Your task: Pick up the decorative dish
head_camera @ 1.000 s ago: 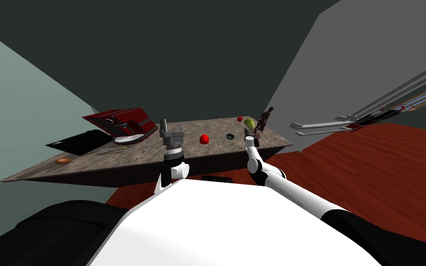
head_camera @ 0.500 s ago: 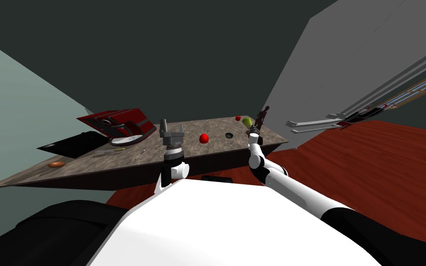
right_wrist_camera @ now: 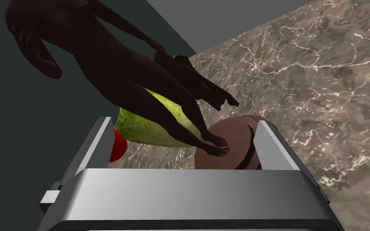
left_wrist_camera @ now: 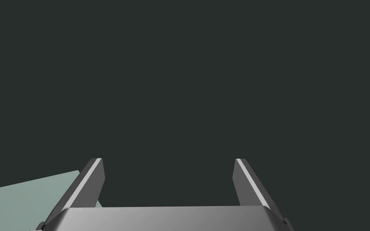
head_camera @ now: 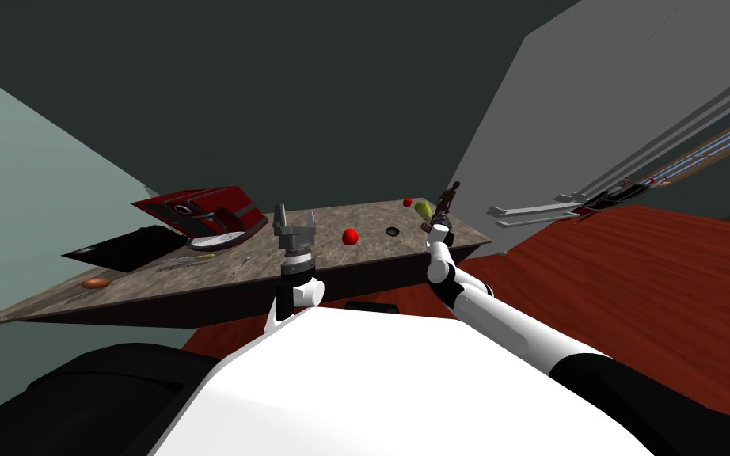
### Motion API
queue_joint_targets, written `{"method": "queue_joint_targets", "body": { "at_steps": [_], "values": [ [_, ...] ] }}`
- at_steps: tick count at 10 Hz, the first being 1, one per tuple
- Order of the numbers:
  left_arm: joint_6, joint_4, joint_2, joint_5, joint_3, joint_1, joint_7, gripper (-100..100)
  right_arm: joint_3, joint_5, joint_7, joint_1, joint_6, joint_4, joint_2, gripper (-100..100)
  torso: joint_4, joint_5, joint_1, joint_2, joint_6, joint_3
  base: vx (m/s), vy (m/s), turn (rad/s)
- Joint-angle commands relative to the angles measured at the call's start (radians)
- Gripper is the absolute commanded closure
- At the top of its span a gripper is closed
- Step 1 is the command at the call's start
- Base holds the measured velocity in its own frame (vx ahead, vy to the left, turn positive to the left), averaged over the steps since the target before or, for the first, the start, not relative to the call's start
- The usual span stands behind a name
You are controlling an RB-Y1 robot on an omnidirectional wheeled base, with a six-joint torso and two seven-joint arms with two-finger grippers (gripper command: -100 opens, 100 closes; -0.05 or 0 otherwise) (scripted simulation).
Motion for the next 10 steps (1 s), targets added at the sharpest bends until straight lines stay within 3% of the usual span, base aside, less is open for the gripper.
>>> {"method": "queue_joint_targets", "body": {
  "at_steps": [1, 2, 5, 6, 8, 9, 10],
  "values": [
    [0.000, 0.000, 0.000, 0.000, 0.000, 0.000, 0.000, 0, 0.012, -0.002, -0.043, -0.017, -0.044, 0.040, -0.022, -100, 0.000, 0.000, 0.000, 0.000, 0.000, 0.000, -0.013, 0.019, -0.007],
    [0.000, 0.000, 0.000, 0.000, 0.000, 0.000, 0.000, 0, 0.012, -0.002, -0.043, -0.017, -0.044, 0.040, -0.022, -100, 0.000, 0.000, 0.000, 0.000, 0.000, 0.000, -0.004, 0.007, 0.002],
    [0.000, 0.000, 0.000, 0.000, 0.000, 0.000, 0.000, 0, -0.066, -0.075, -0.055, -0.080, -0.142, 0.068, -0.031, -100, 0.000, 0.000, 0.000, -0.001, 0.000, -0.001, -0.005, 0.023, 0.007],
    [0.000, 0.000, 0.000, 0.000, 0.000, 0.000, 0.000, 0, -0.071, -0.075, -0.055, -0.080, -0.152, 0.068, -0.031, -100, 0.000, 0.000, 0.001, -0.001, 0.000, -0.001, -0.003, 0.029, 0.008],
    [0.000, 0.000, 0.000, 0.000, 0.000, 0.000, 0.000, 0, -0.128, -0.124, -0.061, -0.122, -0.217, 0.090, -0.030, -100, 0.000, 0.000, 0.000, -0.001, 0.000, -0.001, -0.010, 0.028, 0.026],
    [0.000, 0.000, 0.000, 0.000, 0.000, 0.000, 0.000, 0, -0.128, -0.124, -0.061, -0.122, -0.227, 0.090, -0.030, -100, 0.000, 0.000, 0.001, -0.001, 0.000, 0.000, -0.008, 0.025, 0.016],
    [0.000, 0.000, 0.000, 0.000, 0.000, 0.000, 0.000, 0, -0.157, -0.148, -0.063, -0.143, -0.260, 0.102, -0.028, -100, 0.000, 0.000, 0.000, -0.001, 0.000, 0.000, -0.003, 0.029, 0.026]
  ]
}}
